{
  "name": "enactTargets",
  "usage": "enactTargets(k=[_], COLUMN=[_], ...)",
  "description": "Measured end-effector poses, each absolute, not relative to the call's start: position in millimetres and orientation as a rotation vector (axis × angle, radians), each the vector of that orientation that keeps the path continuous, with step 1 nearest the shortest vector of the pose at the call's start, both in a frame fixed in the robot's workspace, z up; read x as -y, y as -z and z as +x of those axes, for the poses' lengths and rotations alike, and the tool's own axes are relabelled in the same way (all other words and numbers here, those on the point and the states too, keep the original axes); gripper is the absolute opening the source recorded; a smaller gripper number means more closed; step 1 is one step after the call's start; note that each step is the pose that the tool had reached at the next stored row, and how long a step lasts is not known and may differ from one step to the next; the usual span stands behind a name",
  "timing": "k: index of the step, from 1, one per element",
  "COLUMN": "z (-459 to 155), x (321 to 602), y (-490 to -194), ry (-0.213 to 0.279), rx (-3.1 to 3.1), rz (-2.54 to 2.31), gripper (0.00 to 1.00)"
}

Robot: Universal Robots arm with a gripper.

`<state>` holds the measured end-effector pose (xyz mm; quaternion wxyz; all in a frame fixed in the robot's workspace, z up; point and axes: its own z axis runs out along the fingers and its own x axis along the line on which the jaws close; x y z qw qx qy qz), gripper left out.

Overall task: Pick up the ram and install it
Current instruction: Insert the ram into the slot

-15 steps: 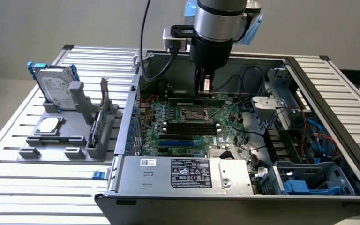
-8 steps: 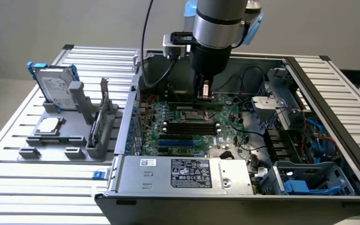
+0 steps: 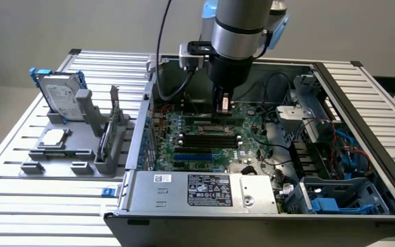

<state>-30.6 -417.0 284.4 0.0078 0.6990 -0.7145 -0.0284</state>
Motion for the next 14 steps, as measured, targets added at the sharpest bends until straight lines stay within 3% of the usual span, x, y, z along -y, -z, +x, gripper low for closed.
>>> enactTargets(k=[14], z=[-29], x=[417], y=[-265], ry=[0.078], rx=[2.219], rz=[2.176], gripper=[0.14])
